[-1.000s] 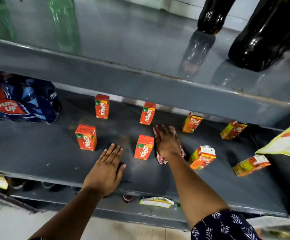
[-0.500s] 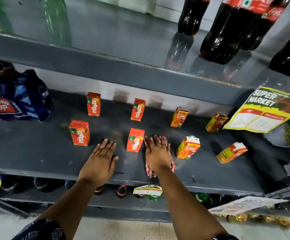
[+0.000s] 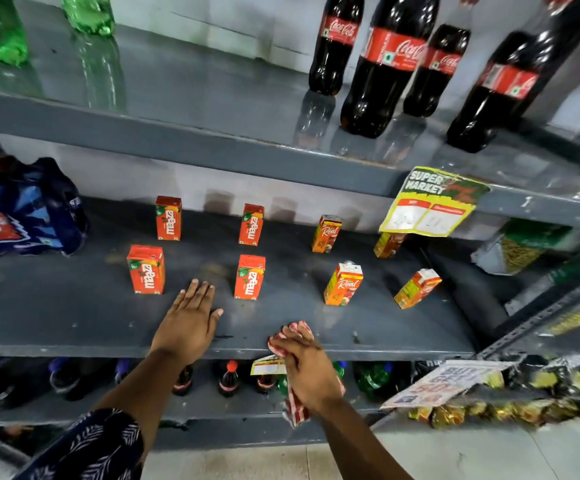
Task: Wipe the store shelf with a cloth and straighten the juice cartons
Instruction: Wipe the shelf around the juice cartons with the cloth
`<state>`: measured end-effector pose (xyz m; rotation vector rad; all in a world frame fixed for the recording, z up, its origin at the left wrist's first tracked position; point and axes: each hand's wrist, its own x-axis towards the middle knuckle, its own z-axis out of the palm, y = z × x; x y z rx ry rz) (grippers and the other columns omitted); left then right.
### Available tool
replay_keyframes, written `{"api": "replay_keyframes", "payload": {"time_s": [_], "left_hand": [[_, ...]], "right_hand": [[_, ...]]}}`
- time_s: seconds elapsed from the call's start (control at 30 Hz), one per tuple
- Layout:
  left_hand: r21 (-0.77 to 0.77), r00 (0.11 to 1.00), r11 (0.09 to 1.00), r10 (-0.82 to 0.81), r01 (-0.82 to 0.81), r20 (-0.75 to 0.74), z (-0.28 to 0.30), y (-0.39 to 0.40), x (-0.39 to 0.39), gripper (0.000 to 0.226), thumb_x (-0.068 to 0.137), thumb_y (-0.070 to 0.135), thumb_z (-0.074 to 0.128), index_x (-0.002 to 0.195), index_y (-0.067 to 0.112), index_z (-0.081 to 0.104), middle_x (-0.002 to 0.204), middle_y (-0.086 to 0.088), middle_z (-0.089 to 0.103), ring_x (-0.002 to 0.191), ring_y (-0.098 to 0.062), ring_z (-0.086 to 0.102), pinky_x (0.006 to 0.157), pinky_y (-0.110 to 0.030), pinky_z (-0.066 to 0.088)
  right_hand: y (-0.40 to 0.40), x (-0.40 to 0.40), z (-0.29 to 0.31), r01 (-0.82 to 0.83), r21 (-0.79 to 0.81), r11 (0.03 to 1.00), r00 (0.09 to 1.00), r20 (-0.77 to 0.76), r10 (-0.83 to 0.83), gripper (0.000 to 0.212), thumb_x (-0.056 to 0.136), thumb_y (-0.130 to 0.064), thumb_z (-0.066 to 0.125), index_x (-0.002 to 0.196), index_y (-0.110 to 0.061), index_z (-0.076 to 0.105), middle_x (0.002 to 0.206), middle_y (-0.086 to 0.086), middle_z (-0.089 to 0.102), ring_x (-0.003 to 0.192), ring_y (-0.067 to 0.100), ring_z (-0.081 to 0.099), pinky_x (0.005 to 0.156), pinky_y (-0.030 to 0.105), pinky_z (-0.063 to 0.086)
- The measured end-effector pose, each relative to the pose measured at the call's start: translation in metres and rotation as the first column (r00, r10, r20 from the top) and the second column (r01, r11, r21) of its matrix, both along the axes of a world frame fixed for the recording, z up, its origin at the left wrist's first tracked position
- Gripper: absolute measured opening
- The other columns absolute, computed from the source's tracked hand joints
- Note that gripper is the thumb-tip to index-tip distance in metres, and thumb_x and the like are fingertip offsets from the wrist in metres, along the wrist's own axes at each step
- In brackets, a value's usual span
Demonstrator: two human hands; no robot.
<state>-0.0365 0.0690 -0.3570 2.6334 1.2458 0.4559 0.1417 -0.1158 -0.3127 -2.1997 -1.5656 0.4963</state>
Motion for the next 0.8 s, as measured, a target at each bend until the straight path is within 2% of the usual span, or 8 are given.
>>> {"api": "replay_keyframes", "payload": {"time_s": [0.2, 0.27, 0.33, 0.43, 0.57, 0.63, 0.73, 0.8], "left_hand": [[-0.042, 0.997, 0.996, 0.073, -0.075, -0.038, 0.012, -0.014, 0.001, 0.062, 0.096, 0.041, 0.026, 0.143, 0.002, 0.017, 0.153, -0.014, 0.017, 0.141, -0.024, 0.004, 0.115, -0.037, 0.003], [-0.040, 0.997, 0.998, 0.052, -0.054, -0.055, 0.017, -0.021, 0.002, 0.063, 0.097, 0.042, 0.025, 0.144, 0.002, 0.015, 0.154, -0.013, 0.015, 0.141, -0.024, 0.002, 0.115, -0.037, 0.002], [-0.043, 0.998, 0.998, 0.039, -0.041, -0.048, 0.022, -0.027, 0.005, 0.063, 0.097, 0.043, 0.024, 0.144, 0.002, 0.015, 0.154, -0.014, 0.014, 0.141, -0.025, 0.003, 0.115, -0.036, 0.003], [-0.044, 0.999, 0.998, 0.040, -0.041, -0.029, 0.026, -0.032, 0.009, 0.071, 0.091, 0.049, 0.015, 0.142, 0.001, 0.021, 0.152, -0.016, 0.021, 0.141, -0.026, 0.009, 0.113, -0.036, 0.004], [-0.099, 0.999, 0.994, 0.036, -0.035, 0.008, 0.022, -0.044, 0.010, 0.094, 0.072, 0.060, -0.003, 0.144, 0.004, 0.017, 0.153, -0.014, 0.015, 0.141, -0.024, 0.007, 0.109, -0.029, -0.003], [-0.113, 0.998, 0.991, 0.067, -0.066, 0.003, 0.010, -0.043, 0.010, 0.096, 0.072, 0.064, -0.005, 0.143, 0.003, 0.016, 0.153, -0.014, 0.014, 0.141, -0.024, 0.008, 0.108, -0.028, -0.001], [-0.110, 0.991, 0.987, 0.106, -0.114, -0.078, -0.007, -0.039, 0.010, 0.095, 0.085, 0.066, -0.002, 0.133, -0.004, 0.040, 0.140, -0.018, 0.042, 0.129, -0.032, 0.038, 0.107, -0.037, 0.021], [-0.119, 0.981, 0.980, 0.143, -0.159, -0.130, -0.012, -0.039, 0.011, 0.083, 0.091, 0.058, 0.006, 0.126, -0.003, 0.049, 0.132, -0.017, 0.052, 0.121, -0.033, 0.048, 0.106, -0.039, 0.024]], "right_hand": [[-0.039, -0.006, 0.028, 0.049, 0.004, 0.999, 0.991, -0.124, -0.048, 0.041, 0.097, -0.021, 0.043, 0.106, -0.042, 0.076, 0.129, -0.007, 0.074, 0.122, 0.007, 0.066, 0.114, 0.026, 0.046], [-0.033, 0.002, 0.045, 0.039, 0.041, 0.998, 0.990, -0.140, -0.033, 0.041, 0.103, -0.008, 0.045, 0.117, -0.031, 0.077, 0.127, -0.015, 0.069, 0.124, -0.003, 0.058, 0.116, 0.019, 0.039], [-0.012, 0.014, 0.062, 0.048, 0.067, 0.997, 0.995, -0.092, -0.042, 0.039, 0.105, -0.004, 0.045, 0.130, -0.020, 0.071, 0.139, -0.008, 0.064, 0.134, 0.005, 0.055, 0.118, 0.017, 0.032], [0.034, 0.032, 0.077, 0.017, 0.052, 0.999, 1.000, 0.015, -0.018, 0.051, 0.102, 0.003, 0.041, 0.146, -0.017, 0.057, 0.157, 0.009, 0.049, 0.150, 0.024, 0.040, 0.124, 0.025, 0.025], [0.091, 0.051, 0.068, -0.018, -0.045, 0.999, 0.991, 0.135, 0.024, 0.065, 0.099, 0.010, 0.035, 0.158, -0.018, 0.036, 0.171, 0.009, 0.022, 0.161, 0.027, 0.011, 0.132, 0.036, 0.008], [0.115, 0.059, 0.055, 0.044, -0.080, 0.996, 0.990, 0.137, -0.033, 0.066, 0.100, 0.007, 0.037, 0.159, -0.020, 0.034, 0.172, 0.009, 0.018, 0.161, 0.030, 0.009, 0.133, 0.040, 0.008], [0.145, 0.070, 0.031, 0.141, -0.193, 0.971, 0.983, 0.140, -0.115, 0.072, 0.095, -0.011, 0.057, 0.160, -0.026, 0.030, 0.172, 0.009, 0.016, 0.160, 0.035, 0.009, 0.133, 0.044, 0.009], [0.156, 0.079, 0.008, 0.180, -0.214, 0.960, 0.971, 0.192, -0.139, 0.087, 0.085, -0.023, 0.069, 0.161, -0.025, 0.027, 0.171, 0.012, 0.017, 0.159, 0.037, 0.011, 0.133, 0.044, 0.007]]}}
